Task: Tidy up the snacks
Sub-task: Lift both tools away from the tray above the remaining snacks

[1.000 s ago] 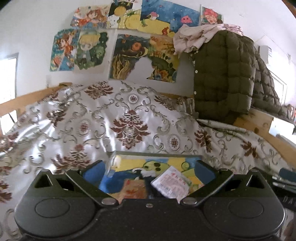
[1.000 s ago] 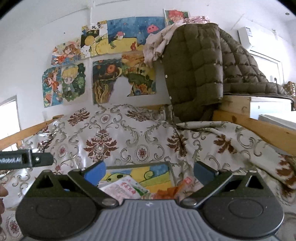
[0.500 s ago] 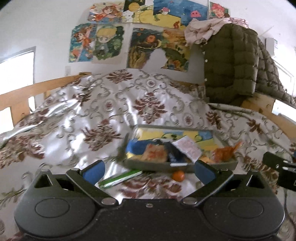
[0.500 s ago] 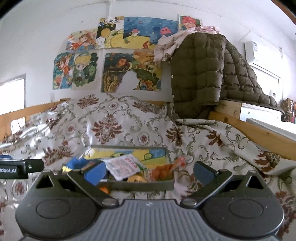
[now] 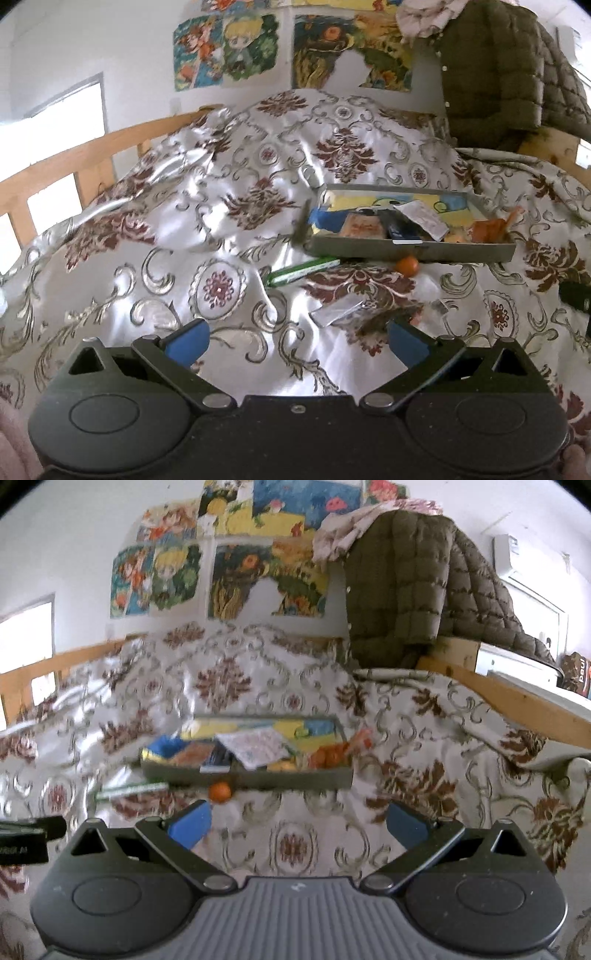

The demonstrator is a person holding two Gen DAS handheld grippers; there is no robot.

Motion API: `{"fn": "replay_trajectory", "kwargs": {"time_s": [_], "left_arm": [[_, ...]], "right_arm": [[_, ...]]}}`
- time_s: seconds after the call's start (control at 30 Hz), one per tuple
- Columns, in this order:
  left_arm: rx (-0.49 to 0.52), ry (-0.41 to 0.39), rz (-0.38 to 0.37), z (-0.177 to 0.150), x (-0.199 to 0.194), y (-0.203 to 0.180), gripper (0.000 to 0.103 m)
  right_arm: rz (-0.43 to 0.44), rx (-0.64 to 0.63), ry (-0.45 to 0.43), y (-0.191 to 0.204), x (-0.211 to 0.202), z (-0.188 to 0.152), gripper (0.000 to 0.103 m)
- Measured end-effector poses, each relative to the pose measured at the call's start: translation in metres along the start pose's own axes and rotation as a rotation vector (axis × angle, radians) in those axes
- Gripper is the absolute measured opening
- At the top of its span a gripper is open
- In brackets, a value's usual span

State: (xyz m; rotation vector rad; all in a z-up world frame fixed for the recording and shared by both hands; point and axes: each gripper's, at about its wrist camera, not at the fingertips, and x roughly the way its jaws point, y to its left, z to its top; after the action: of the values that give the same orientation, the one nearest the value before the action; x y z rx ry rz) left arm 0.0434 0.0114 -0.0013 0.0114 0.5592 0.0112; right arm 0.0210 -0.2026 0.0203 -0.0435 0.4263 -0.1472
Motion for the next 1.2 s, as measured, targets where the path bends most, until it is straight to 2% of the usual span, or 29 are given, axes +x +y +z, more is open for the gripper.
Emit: {"fn": "replay_trajectory", "kwargs": {"time_s": [0.13,0.37,0.77,0.93,1.2], "left_arm": [[-0.030,0.005,0.018,-0.004,-0.005,0.004,0.102],[-0.046,0.062,0.034,-0.008,-0.002,0.003,0.102],[-0.043,0.144,0.006,0.005,0.019,0.010,0.102],[0.001,0.155,-0.012,0.020,0.030,0.017,0.102],[0.172,0.154,-0.081,0.043,0.058,0.018,0.102]], "right_arm": [[0.014,-0.003,0.043,0.007,-0.003,-0.009,0.103],[0.010,0.011,0.089,0.008,-0.002,-0.012,0.103],[0.028,0.009,0.131,0.011,0.006,-0.015,0.103],[0.039,0.000,0.147,0.014,0.012,-0.015,0.103],[0.052,-0.015,0.166,0.023,0.023,-0.017,0.103]]}}
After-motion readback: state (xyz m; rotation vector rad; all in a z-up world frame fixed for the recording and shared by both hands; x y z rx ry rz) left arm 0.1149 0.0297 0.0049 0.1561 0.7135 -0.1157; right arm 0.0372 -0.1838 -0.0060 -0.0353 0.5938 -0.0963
